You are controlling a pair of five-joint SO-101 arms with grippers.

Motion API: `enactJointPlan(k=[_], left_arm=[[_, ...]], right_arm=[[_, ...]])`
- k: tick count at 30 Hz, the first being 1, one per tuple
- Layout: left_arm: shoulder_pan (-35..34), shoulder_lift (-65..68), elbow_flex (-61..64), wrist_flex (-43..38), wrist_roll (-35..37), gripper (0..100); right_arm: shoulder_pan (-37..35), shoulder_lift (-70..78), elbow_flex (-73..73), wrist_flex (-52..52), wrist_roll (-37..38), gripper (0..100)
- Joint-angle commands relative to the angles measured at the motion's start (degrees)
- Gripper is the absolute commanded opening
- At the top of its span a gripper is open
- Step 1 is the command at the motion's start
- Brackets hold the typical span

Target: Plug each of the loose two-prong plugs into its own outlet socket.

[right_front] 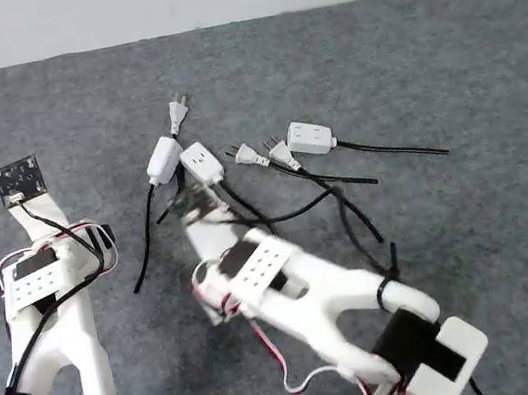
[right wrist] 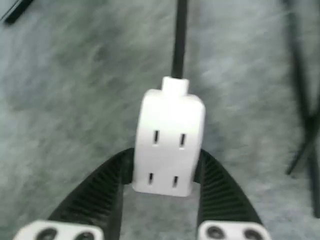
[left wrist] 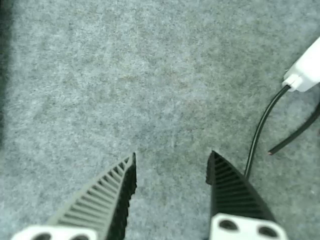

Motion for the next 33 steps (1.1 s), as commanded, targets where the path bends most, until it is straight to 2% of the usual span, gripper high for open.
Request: enactJointPlan(k=[1, 4, 9, 13, 15, 18, 24, 28, 33], left_arm=[[0.7, -0.3, -3.4, 0.0, -0.5, 22], [0.7, -0.3, -3.4, 0.0, -0.5, 22], [0.7, -0.3, -3.4, 0.0, -0.5, 22], [0.7, -0.3, -3.4, 0.0, -0.5, 22], [0.7, -0.3, -3.4, 0.0, -0.5, 22], [0.7, -0.3, -3.4, 0.0, -0.5, 22], [0.7, -0.3, -3.4, 0.1, -0.5, 22], [0.6, -0.3, -3.3, 0.2, -0.5, 22], [0.6, -0.3, -3.2, 0.2, -0.5, 22]], right_arm=[[-4.8, -0.4, -6.2, 2.8, -3.6, 18.1], [-5.9, 0.0, -7.8, 3.1, -4.1, 18.5], [-2.1, 0.0, -8.2, 4.7, -4.1, 19.1], [-1.7, -0.4, -8.3, 6.1, -4.0, 26.3], [-0.7, -0.9, -9.4, 6.5, -2.1, 25.1], [3.6, -2.4, -12.2, 9.7, 2.8, 17.1], [13.2, -5.7, -17.1, 16.7, 3.3, 3.4], [22.5, -4.4, -18.9, 14.3, 5.0, 1.6], [29.7, 3.0, -20.7, 5.4, 16.6, 2.8]])
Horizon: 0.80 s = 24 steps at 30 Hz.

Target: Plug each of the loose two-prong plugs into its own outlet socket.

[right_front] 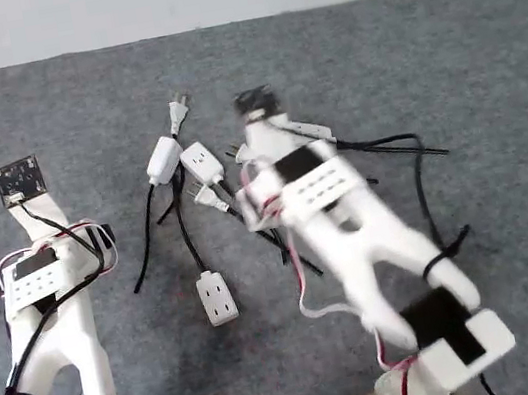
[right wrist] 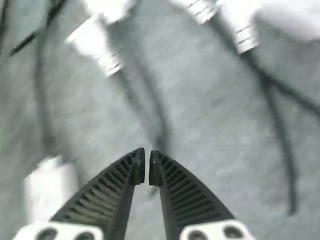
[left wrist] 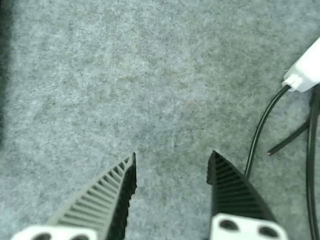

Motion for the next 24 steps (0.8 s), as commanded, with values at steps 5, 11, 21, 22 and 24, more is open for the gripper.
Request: enactJointPlan(k=[5, 11, 21, 22, 24], left_arm=[[0.6, -0.3, -2.9, 0.3, -0.5, 22], [0.6, -0.3, -2.9, 0.3, -0.5, 22], [0.6, -0.3, -2.9, 0.3, -0.5, 22], [0.6, -0.3, -2.9, 0.3, -0.5, 22], [0.6, -0.3, -2.9, 0.3, -0.6, 22]], right_arm=[[4.4, 12.1, -11.4, -8.8, 18.5, 12.5], [5.7, 24.9, -25.2, -9.5, 22.6, 14.7], [6.3, 42.0, -50.4, -2.9, 26.8, 12.2], [6.3, 43.2, -52.5, -1.8, 26.8, 10.4], [6.3, 45.3, -55.2, -0.4, 26.8, 7.6]])
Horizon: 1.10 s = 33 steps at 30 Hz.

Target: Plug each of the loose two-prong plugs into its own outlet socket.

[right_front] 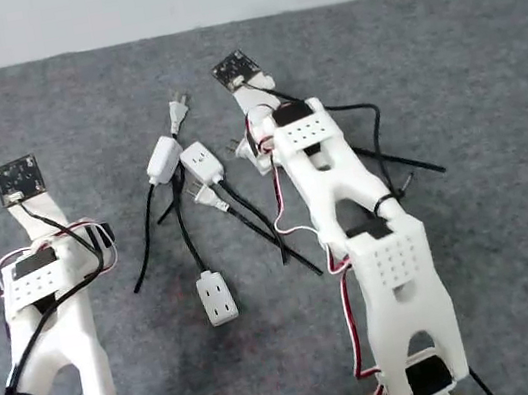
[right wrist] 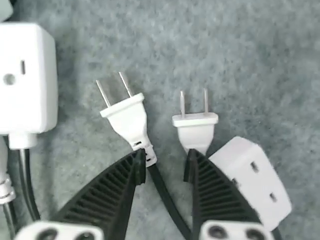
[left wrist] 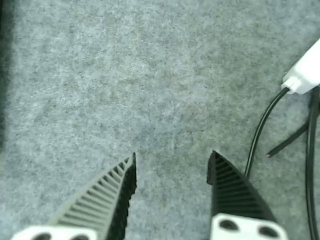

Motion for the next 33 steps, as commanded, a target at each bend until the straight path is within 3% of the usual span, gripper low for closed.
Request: enactJointPlan(k=[1, 10, 23, 33], left_arm=[[0.6, -0.3, -2.7, 0.3, -0.6, 22], [0.5, -0.3, -2.7, 0.3, -0.6, 22], [0.5, -0.3, -2.7, 0.3, -0.6, 22], [0.6, -0.3, -2.7, 0.3, -2.5, 22]], right_arm=[[0.7, 1.5, -7.9, 3.4, 1.3, 7.2], [-1.7, 5.6, -13.1, 11.4, 8.9, 7.2], [2.2, 3.6, -15.0, 18.7, 10.7, 7.4], [6.0, -3.2, -20.6, 43.0, 14.4, 7.4]])
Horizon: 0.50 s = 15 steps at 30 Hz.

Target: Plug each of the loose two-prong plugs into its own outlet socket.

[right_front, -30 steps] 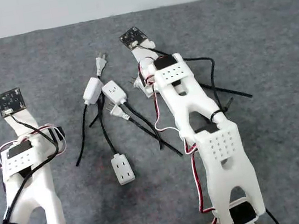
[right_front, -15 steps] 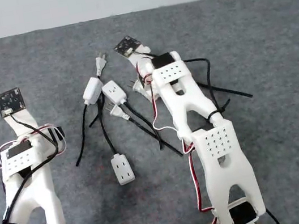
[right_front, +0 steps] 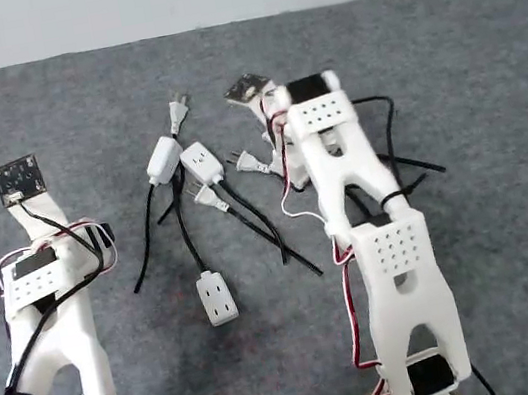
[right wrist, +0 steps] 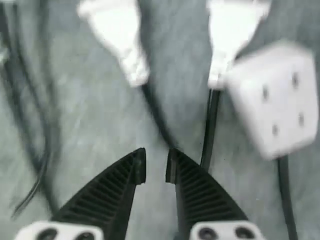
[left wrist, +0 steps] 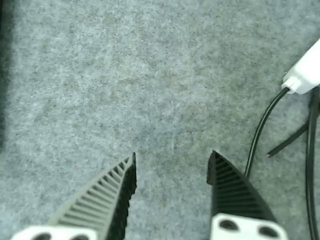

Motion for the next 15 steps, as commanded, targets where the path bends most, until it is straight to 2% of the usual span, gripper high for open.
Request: enactJointPlan(k=[1, 5, 9, 15], left_arm=[[0.6, -0.3, -2.7, 0.3, -2.9, 22], [0.6, -0.3, -2.7, 0.3, -3.3, 22], [0.6, -0.3, -2.9, 0.3, -3.1, 22], [0.6, -0.3, -2.9, 0.3, -3.1, 22]], right_arm=[[3.6, -7.0, -3.5, 5.3, 0.8, 7.4], [8.7, -5.8, -2.2, 5.5, 1.1, 6.9], [10.0, -5.5, 2.3, 5.8, 2.5, 6.8], [10.1, -15.7, 10.3, 5.1, -3.2, 2.0]])
